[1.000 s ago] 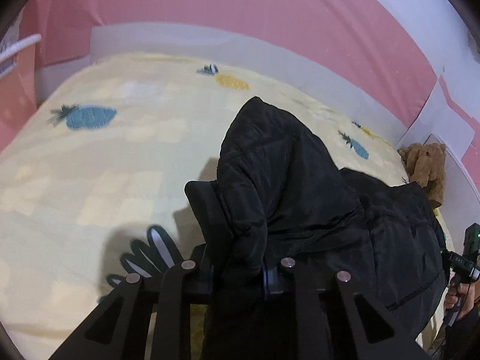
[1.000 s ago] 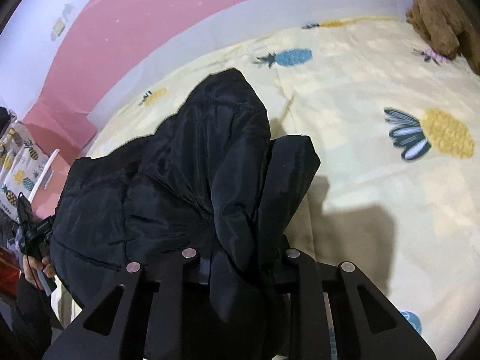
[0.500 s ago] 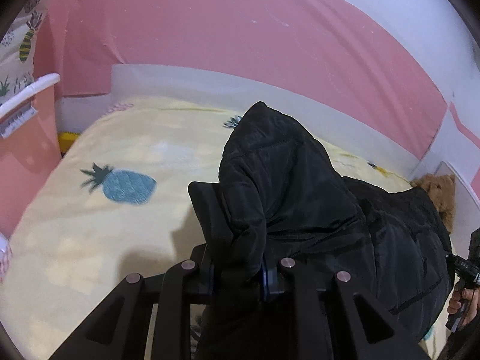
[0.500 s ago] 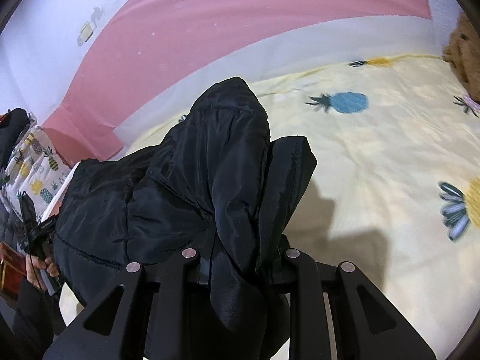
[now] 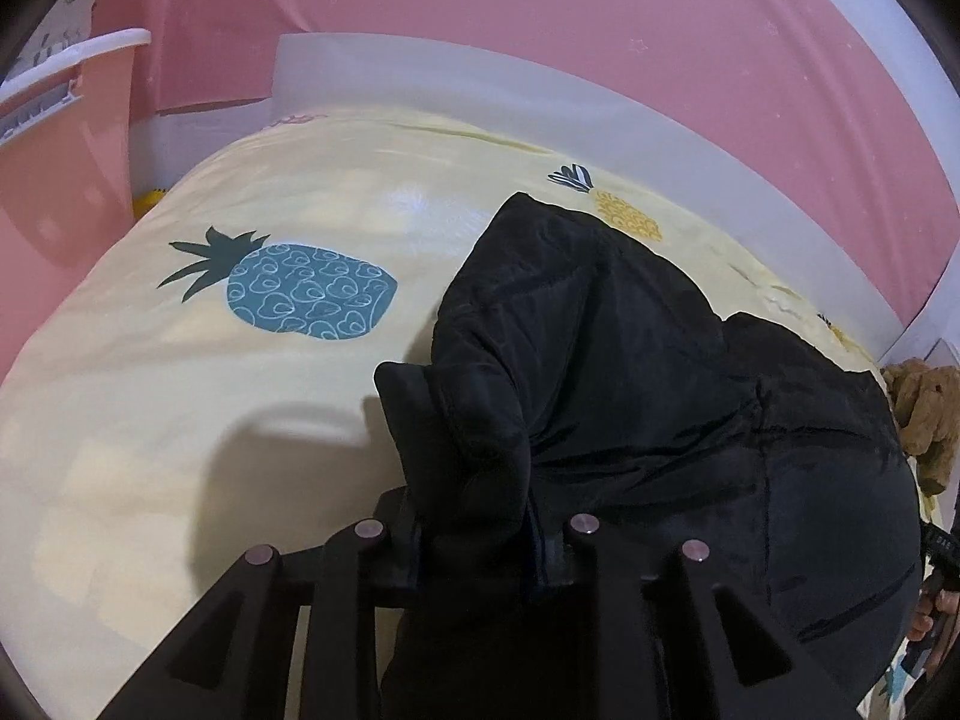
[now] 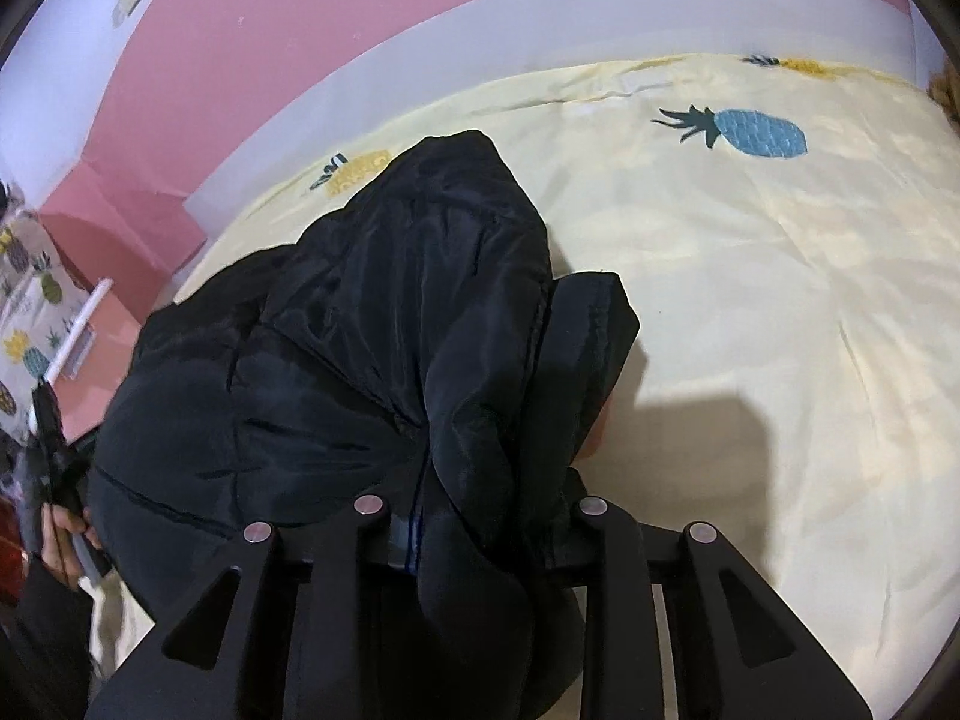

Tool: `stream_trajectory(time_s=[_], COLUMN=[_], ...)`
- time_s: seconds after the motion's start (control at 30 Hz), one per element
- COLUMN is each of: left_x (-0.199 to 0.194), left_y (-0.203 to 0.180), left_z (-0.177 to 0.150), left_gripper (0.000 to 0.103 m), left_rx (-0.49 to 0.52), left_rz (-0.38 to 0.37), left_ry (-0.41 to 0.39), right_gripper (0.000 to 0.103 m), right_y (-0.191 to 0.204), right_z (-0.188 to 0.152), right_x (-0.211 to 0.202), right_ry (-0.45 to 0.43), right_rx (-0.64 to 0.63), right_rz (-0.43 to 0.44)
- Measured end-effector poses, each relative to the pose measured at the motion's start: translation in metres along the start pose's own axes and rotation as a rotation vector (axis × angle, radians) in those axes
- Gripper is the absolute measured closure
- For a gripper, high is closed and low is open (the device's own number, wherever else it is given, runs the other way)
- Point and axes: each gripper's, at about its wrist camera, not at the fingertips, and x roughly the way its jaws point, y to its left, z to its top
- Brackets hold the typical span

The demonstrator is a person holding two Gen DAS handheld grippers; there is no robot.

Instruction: Fold large clothes

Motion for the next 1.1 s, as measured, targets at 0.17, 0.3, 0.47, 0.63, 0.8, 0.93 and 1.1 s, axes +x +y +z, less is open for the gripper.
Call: stream_trajectory(time_s=[0.17, 0.3, 0.47, 0.63, 0.8, 0.93, 1.1], left_x=[-0.001, -0.001, -0.006, -0.015, -0.026, -0.037, -0.047], left_y=[-0.002, 0.000, 0.000, 0.000, -0.002, -0.005, -0.006], left_z=[-0.002, 0.000, 0.002, 0.007, 0.011, 0.015, 0.019], left_gripper=[0.070, 0.063, 0.052, 0.048, 0.048, 0.048, 0.048], left_rx=[-0.002, -0.005, -0.014, -0.006, -0.008, -0.003, -0.008], left_rz=[0.006, 0.024, 0.057, 0.081, 0.106, 0.132, 0.155], left_ry=[-0.007, -0.010, -0.020, -0.036, -0.055, -0.075, -0.101], right_gripper=[0.069, 0.065, 0.054, 0.050, 0.050, 0.049, 0.049], right_y=[0.003, 0.007, 0.002, 0.002, 0.010, 0.014, 0.025], right_z=[-0.003, -0.005, -0.005, -0.004, -0.003, -0.002, 0.002], right_x=[0.002, -0.003, -0.004, -0.010, -0.020, -0.029, -0.041], right_ry=[0.010, 0.010, 0.006, -0.006, -0.024, -0.048, -0.086], right_rx=[-0.010, -0.022, -0.009, -0.018, -0.059, -0.091, -0.149], right_rz=[-0.020, -0.036, -0.049, -0.066, -0.113, -0.148, -0.184])
